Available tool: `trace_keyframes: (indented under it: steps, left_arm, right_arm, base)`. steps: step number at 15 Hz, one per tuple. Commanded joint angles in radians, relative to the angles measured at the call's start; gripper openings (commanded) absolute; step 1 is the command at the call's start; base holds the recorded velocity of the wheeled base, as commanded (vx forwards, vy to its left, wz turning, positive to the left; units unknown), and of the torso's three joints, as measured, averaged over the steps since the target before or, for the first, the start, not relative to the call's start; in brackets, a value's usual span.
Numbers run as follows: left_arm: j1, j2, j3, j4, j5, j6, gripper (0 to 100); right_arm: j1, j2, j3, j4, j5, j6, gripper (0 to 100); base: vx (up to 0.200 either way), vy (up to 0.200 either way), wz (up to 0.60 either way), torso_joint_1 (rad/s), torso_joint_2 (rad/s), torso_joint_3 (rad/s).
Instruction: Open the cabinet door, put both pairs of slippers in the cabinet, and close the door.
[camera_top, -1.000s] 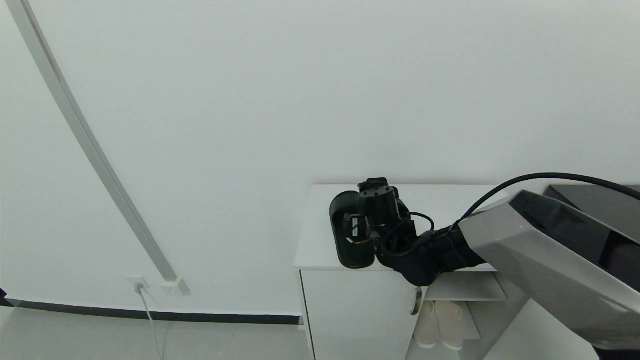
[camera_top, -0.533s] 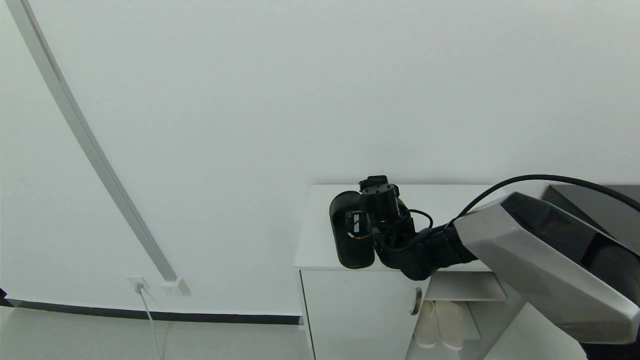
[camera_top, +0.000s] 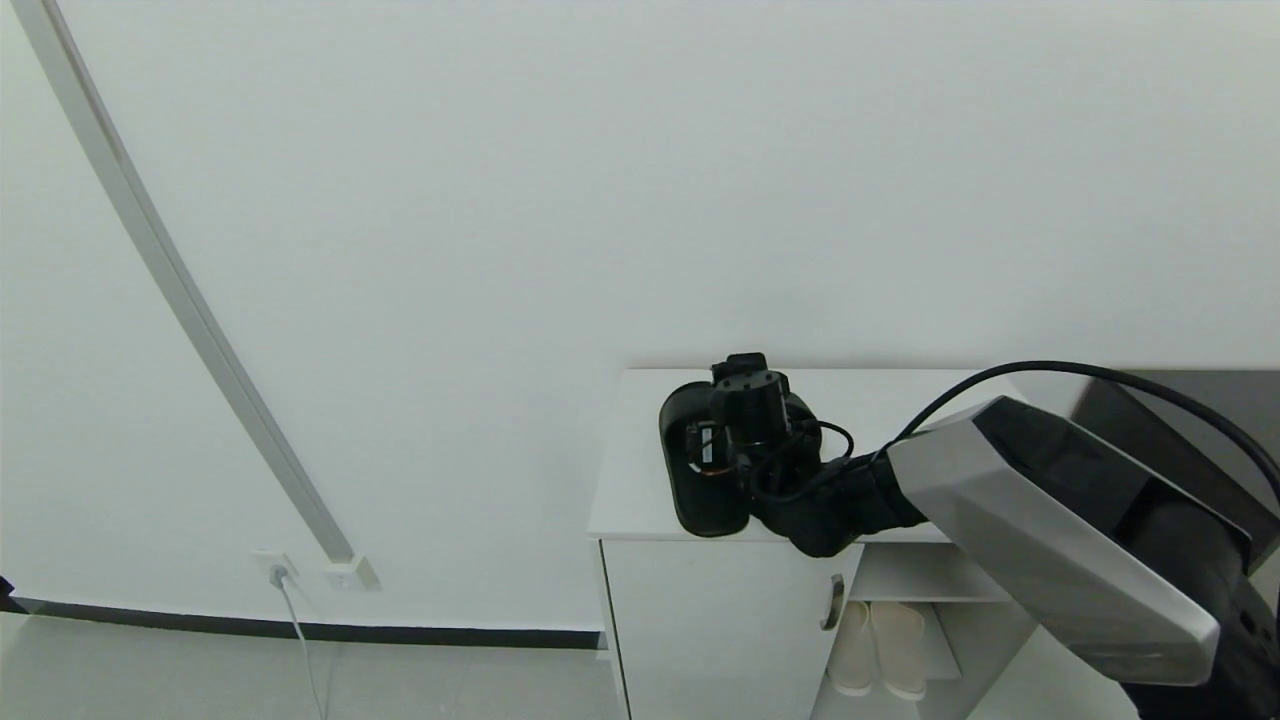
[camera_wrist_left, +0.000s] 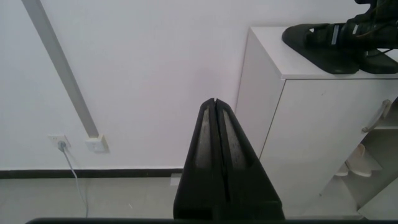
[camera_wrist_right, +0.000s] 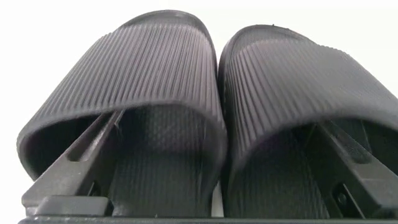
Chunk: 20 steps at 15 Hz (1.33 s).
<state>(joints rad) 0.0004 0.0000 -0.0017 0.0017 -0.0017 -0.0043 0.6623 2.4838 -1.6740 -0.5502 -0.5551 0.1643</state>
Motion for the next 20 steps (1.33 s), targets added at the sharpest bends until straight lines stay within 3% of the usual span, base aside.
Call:
trace_keyframes:
  steps: [1,12,16,20]
  left_arm:
    - [0.001,0.000,0.000,0.000,0.000,0.000,0]
    - [0.001,0.000,0.000,0.000,0.000,0.000,0]
    - [0.001,0.000,0.000,0.000,0.000,0.000,0]
    - [0.001,0.000,0.000,0.000,0.000,0.003,0]
  right_arm:
    - [-0.001,0.012,-0.009,0.000,0.000,0.000,0]
    - [0.000,-0.060,0.046,-0.028,-0.029,0.004,0]
    - [0.010,-0.223,0.211,-0.054,0.024,0.004,0]
    - [0.062,-0.491,0.520,-0.103,0.141,0.004,0]
  base:
    - [0.000,0.000,0.00,0.000,0.00,0.000]
    - [0.000,0.000,0.00,0.000,0.00,0.000]
    - [0.000,0.000,0.00,0.000,0.00,0.000]
    - [0.000,0.000,0.00,0.000,0.00,0.000]
